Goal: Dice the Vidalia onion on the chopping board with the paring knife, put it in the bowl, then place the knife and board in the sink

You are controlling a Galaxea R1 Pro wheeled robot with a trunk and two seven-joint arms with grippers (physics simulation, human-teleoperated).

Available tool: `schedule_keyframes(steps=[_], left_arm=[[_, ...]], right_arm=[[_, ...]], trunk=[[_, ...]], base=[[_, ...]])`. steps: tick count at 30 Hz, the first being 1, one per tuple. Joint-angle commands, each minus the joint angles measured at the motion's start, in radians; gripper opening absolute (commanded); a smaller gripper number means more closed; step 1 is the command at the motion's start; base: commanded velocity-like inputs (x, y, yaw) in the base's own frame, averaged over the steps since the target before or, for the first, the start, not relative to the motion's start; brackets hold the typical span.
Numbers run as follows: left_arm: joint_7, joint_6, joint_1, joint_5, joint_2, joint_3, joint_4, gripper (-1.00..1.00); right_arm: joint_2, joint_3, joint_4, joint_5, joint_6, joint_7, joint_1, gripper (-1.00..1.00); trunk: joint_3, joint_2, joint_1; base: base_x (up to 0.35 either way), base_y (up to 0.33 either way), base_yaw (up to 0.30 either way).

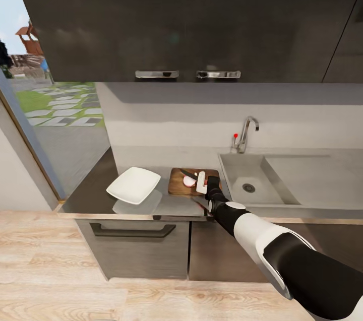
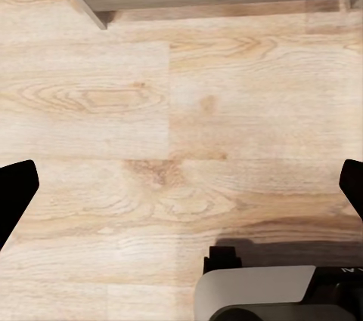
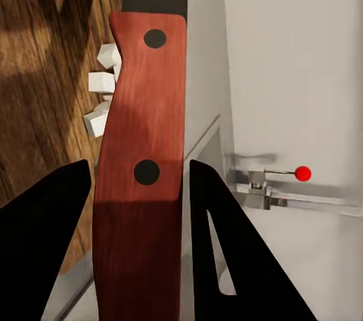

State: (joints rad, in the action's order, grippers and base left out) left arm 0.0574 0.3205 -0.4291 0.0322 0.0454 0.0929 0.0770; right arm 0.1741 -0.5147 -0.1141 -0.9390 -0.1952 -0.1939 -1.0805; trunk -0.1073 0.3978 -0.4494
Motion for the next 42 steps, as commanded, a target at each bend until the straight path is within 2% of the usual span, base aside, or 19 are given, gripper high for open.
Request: schedule_keyframes(steps=[1,42], left_arm=[[0.002,0.007,-0.002,0.003,-0.001,0.008,0.004,1.0],[0.001,0.008,-0.002,0.003,0.001,0.008,0.004,1.0]], right_arm=[[0.0,-0.002,0.001,-0.007,-0.006,-0.002,-0.001,-1.0],[0.0,-0.002,0.001,-0.007,-0.002,-0.001,-0.001,-1.0]], trunk=[[-0.002,0.002,-0.001],[-0.002,0.002,-0.001]], base=[[0.003,-0.002,0.0],[0.0,0.0,0.0]])
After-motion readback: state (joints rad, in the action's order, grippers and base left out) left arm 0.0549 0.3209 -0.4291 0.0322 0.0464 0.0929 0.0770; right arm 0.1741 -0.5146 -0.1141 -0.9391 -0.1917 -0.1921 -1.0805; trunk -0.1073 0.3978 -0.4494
